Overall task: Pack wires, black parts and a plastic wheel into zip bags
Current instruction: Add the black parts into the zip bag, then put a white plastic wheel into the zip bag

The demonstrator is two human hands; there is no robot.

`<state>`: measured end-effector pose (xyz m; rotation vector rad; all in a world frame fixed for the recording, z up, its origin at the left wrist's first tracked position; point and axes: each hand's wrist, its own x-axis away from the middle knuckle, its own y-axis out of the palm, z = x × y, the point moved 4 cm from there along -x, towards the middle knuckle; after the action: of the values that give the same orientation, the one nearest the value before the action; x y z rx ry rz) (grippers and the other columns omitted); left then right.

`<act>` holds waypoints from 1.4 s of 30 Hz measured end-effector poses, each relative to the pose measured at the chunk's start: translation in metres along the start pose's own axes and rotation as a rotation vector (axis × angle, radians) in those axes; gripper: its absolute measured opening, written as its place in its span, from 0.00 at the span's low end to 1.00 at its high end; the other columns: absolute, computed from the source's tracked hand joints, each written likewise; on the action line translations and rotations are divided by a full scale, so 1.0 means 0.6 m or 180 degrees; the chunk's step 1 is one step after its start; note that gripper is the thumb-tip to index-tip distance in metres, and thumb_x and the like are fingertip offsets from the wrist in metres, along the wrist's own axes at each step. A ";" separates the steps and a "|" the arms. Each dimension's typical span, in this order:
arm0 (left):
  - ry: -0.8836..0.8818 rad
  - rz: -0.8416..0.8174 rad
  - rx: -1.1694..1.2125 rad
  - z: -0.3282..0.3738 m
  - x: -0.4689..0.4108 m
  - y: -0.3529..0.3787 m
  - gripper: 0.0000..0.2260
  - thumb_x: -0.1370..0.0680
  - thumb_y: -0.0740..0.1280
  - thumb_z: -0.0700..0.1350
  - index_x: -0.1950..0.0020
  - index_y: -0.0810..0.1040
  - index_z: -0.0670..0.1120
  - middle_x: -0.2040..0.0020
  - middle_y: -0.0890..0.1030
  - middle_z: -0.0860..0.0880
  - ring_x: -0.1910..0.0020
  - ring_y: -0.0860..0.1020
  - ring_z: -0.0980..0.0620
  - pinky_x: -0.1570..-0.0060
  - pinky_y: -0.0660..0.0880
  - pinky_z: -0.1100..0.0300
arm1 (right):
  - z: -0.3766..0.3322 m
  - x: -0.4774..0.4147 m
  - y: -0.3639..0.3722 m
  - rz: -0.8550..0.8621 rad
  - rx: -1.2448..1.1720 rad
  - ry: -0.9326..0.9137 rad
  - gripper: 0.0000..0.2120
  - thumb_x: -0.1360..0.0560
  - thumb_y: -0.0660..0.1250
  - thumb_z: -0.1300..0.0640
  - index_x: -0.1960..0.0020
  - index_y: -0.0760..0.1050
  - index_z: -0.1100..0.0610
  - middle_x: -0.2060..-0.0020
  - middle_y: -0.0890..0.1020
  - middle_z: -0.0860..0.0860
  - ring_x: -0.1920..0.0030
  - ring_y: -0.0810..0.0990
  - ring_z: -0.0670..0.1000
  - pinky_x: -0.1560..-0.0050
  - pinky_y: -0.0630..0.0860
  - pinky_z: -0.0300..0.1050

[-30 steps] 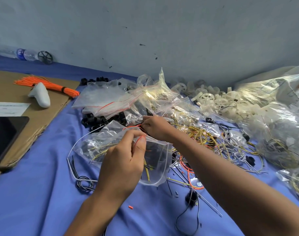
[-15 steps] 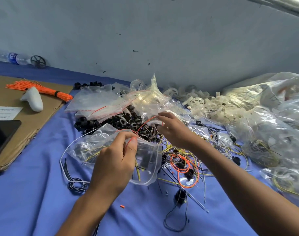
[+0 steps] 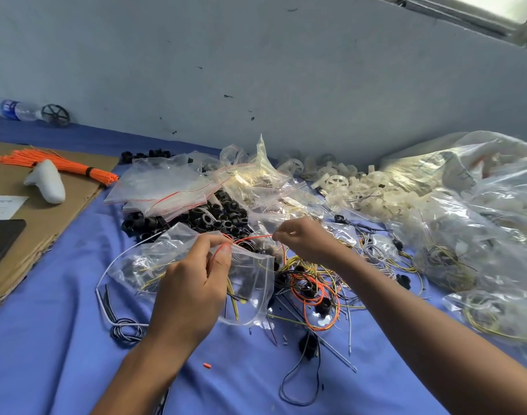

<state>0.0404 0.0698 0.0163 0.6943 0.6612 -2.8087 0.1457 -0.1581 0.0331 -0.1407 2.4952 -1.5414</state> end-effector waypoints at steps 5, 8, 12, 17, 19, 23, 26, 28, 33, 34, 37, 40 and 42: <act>-0.0003 0.0033 -0.0012 -0.005 0.000 -0.003 0.06 0.18 0.60 0.53 0.47 0.76 0.56 0.69 0.76 0.57 0.70 0.74 0.55 0.70 0.67 0.57 | 0.018 -0.002 0.015 0.0229 -0.1065 0.0648 0.06 0.18 0.60 0.58 0.44 0.73 0.58 0.52 0.81 0.52 0.56 0.82 0.53 0.59 0.80 0.50; -0.0017 0.0031 -0.0022 -0.006 -0.001 -0.003 0.05 0.18 0.61 0.52 0.47 0.76 0.56 0.69 0.76 0.59 0.70 0.73 0.57 0.70 0.65 0.58 | 0.014 0.000 0.016 -0.0096 -0.0753 0.0453 0.06 0.20 0.65 0.56 0.49 0.78 0.58 0.56 0.82 0.51 0.58 0.80 0.50 0.59 0.78 0.46; -0.0008 0.0006 -0.0019 -0.007 -0.001 -0.001 0.05 0.17 0.60 0.53 0.47 0.75 0.57 0.70 0.76 0.59 0.71 0.73 0.56 0.70 0.65 0.58 | -0.006 0.009 0.023 -0.0770 -0.0212 0.0022 0.09 0.22 0.68 0.51 0.51 0.83 0.56 0.59 0.83 0.47 0.59 0.80 0.47 0.56 0.76 0.44; 0.0065 -0.0035 -0.0014 -0.003 0.000 0.002 0.04 0.18 0.60 0.54 0.48 0.74 0.58 0.70 0.76 0.57 0.72 0.72 0.55 0.72 0.65 0.57 | -0.017 0.012 0.032 -0.0847 0.0293 -0.0258 0.17 0.18 0.61 0.52 0.48 0.80 0.65 0.49 0.83 0.61 0.48 0.82 0.61 0.46 0.77 0.57; 0.0077 -0.0035 -0.0006 -0.003 0.000 0.001 0.04 0.18 0.60 0.53 0.48 0.74 0.58 0.70 0.76 0.56 0.72 0.73 0.55 0.72 0.65 0.57 | -0.012 0.014 0.025 -0.0757 0.0290 -0.0247 0.16 0.18 0.60 0.52 0.48 0.82 0.62 0.51 0.84 0.61 0.50 0.81 0.60 0.47 0.77 0.56; 0.0086 -0.0022 -0.0023 -0.002 0.001 -0.002 0.06 0.18 0.59 0.54 0.48 0.75 0.57 0.70 0.76 0.56 0.71 0.73 0.55 0.72 0.65 0.58 | 0.000 0.019 0.004 -0.0657 0.0312 -0.0229 0.14 0.17 0.58 0.58 0.43 0.80 0.63 0.39 0.79 0.58 0.41 0.77 0.56 0.36 0.72 0.53; 0.0077 -0.0019 -0.0038 -0.003 0.002 -0.003 0.06 0.18 0.59 0.54 0.48 0.75 0.57 0.71 0.75 0.57 0.72 0.73 0.55 0.72 0.65 0.57 | 0.018 0.028 -0.022 -0.0396 0.0125 0.0060 0.18 0.17 0.58 0.57 0.30 0.72 0.62 0.28 0.69 0.55 0.30 0.69 0.53 0.32 0.65 0.44; 0.0072 -0.0009 -0.0058 -0.002 0.002 -0.004 0.05 0.18 0.60 0.53 0.48 0.75 0.56 0.71 0.75 0.58 0.72 0.73 0.56 0.72 0.65 0.57 | 0.024 0.038 -0.042 -0.0255 -0.0124 0.0183 0.20 0.17 0.58 0.56 0.27 0.68 0.61 0.26 0.66 0.54 0.30 0.67 0.52 0.31 0.65 0.44; 0.0049 -0.0023 -0.0059 -0.001 0.001 -0.006 0.06 0.18 0.59 0.53 0.48 0.75 0.56 0.70 0.76 0.58 0.70 0.74 0.57 0.72 0.65 0.59 | 0.012 0.084 -0.104 0.0018 -0.0758 0.0251 0.21 0.17 0.59 0.56 0.25 0.65 0.58 0.26 0.64 0.49 0.37 0.73 0.48 0.45 0.73 0.38; 0.0025 -0.0028 -0.0060 -0.001 0.001 -0.005 0.06 0.18 0.60 0.53 0.47 0.75 0.56 0.70 0.76 0.58 0.70 0.74 0.57 0.72 0.65 0.58 | 0.004 0.101 -0.113 0.0058 -0.1001 0.0239 0.20 0.18 0.60 0.56 0.26 0.67 0.56 0.26 0.65 0.47 0.41 0.75 0.47 0.49 0.73 0.37; -0.0056 -0.0025 -0.0055 -0.003 0.000 -0.003 0.05 0.18 0.60 0.54 0.47 0.75 0.57 0.68 0.78 0.58 0.69 0.75 0.56 0.70 0.68 0.57 | -0.029 0.167 -0.133 0.0240 -0.1969 0.0100 0.19 0.22 0.64 0.56 0.31 0.74 0.51 0.30 0.72 0.44 0.51 0.79 0.47 0.50 0.76 0.46; -0.0085 -0.0048 -0.0020 0.001 0.001 0.001 0.06 0.19 0.60 0.55 0.47 0.75 0.57 0.68 0.79 0.57 0.69 0.75 0.56 0.69 0.71 0.56 | -0.070 0.239 -0.131 0.0295 -0.2919 -0.0158 0.21 0.26 0.70 0.53 0.33 0.77 0.52 0.33 0.76 0.49 0.51 0.78 0.52 0.52 0.77 0.46; -0.0111 -0.0065 -0.0008 0.005 0.002 0.003 0.06 0.19 0.59 0.55 0.47 0.75 0.57 0.69 0.79 0.55 0.70 0.76 0.55 0.68 0.71 0.56 | -0.099 0.280 -0.106 0.0162 -0.3187 -0.0323 0.26 0.28 0.73 0.47 0.32 0.76 0.51 0.37 0.78 0.53 0.51 0.78 0.53 0.53 0.76 0.47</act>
<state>0.0383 0.0666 0.0174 0.6400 0.6694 -2.8312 -0.0329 -0.1661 0.0947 -0.2796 2.8830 -0.1371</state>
